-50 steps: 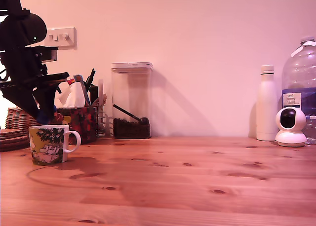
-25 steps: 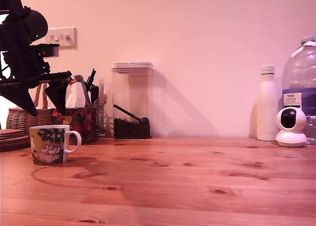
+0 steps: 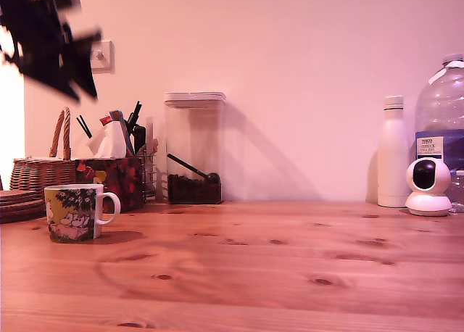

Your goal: Pick up the coffee capsules from the table one by one and drop them inside the nearest coffee cup

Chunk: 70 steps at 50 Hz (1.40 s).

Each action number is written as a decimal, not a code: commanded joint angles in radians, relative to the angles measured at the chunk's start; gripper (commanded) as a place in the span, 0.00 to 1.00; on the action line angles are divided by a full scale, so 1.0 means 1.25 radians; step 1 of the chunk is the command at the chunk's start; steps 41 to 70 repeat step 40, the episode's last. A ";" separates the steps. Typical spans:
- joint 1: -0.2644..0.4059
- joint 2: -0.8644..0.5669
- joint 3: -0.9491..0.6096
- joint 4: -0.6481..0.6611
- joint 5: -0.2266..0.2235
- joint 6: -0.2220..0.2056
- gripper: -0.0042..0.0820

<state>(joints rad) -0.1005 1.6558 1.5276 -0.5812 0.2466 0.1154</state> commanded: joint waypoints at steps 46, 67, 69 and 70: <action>-0.004 -0.419 -0.437 0.286 0.021 -0.070 0.03; -0.004 -0.419 -0.437 0.286 0.021 -0.070 0.03; -0.004 -0.419 -0.437 0.286 0.021 -0.070 0.03; -0.004 -0.419 -0.437 0.286 0.021 -0.070 0.03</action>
